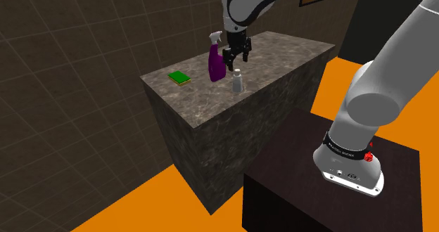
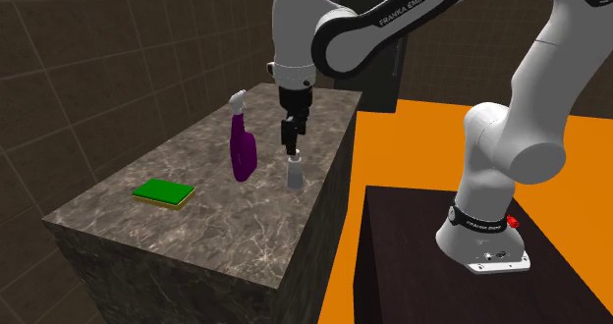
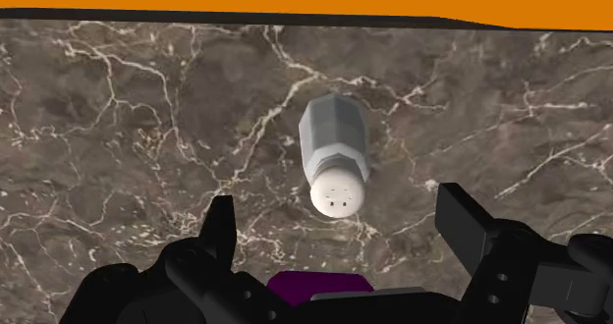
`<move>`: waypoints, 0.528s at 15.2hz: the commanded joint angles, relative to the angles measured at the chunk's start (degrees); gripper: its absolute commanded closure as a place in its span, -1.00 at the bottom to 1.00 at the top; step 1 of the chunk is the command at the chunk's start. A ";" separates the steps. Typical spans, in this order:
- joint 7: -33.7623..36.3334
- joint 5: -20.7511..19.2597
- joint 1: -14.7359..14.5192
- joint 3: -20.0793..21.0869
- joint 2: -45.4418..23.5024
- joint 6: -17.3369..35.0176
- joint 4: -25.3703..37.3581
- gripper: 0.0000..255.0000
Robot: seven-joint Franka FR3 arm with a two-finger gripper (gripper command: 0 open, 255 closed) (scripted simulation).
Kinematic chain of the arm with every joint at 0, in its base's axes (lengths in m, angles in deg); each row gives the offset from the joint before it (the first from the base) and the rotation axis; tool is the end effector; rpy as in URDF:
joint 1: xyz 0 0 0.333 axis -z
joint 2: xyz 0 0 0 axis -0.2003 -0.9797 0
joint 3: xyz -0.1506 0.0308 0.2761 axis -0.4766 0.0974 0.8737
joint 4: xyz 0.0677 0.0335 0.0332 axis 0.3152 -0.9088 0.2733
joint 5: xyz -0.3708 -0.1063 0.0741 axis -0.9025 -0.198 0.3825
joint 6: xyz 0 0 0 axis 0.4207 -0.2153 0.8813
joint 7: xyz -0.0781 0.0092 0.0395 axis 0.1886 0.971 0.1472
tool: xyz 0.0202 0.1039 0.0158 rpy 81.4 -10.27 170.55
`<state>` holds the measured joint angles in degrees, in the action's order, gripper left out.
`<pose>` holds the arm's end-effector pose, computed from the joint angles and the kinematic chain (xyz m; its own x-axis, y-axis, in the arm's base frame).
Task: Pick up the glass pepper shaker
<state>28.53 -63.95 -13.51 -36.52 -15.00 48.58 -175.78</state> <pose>0.4671 -0.0106 0.4348 0.9902 -0.1347 0.0361 -0.1380 -0.9837 0.1154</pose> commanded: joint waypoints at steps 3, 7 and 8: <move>0.61 -0.36 0.02 0.04 -3.14 4.12 -0.56 -1.00; 1.06 -0.67 0.10 -0.01 -4.68 7.33 -2.26 -1.00; 1.13 -0.72 0.12 -0.02 -4.92 7.79 -2.48 -1.00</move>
<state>29.72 -64.60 -13.49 -36.43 -19.40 55.63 -178.10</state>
